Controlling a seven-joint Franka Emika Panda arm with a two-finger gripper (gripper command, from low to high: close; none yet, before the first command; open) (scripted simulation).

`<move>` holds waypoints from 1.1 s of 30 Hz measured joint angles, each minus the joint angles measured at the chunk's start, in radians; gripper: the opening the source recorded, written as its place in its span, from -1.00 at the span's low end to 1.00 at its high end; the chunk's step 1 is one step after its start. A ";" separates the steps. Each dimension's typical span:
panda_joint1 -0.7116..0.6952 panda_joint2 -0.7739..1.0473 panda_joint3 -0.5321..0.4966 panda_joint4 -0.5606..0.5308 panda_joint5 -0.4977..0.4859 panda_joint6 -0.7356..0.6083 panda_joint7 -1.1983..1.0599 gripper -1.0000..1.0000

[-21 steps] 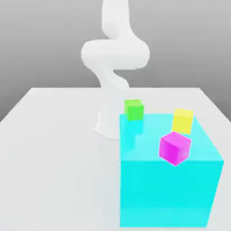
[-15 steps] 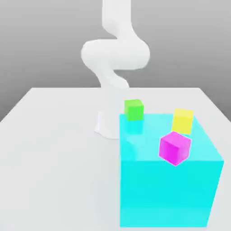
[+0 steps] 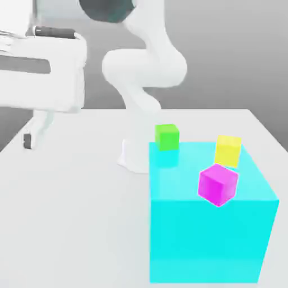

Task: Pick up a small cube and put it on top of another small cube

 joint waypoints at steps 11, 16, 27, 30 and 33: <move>-0.143 0.405 -0.004 0.107 0.115 0.053 -0.163 0.00; -0.197 0.586 0.022 0.153 0.154 0.133 -0.207 0.00; -0.189 0.536 0.009 0.141 0.149 0.092 -0.205 -1.00; -0.132 0.428 0.018 0.095 0.109 0.034 -0.198 -1.00; -0.064 0.317 0.049 0.040 0.064 -0.018 -0.197 -1.00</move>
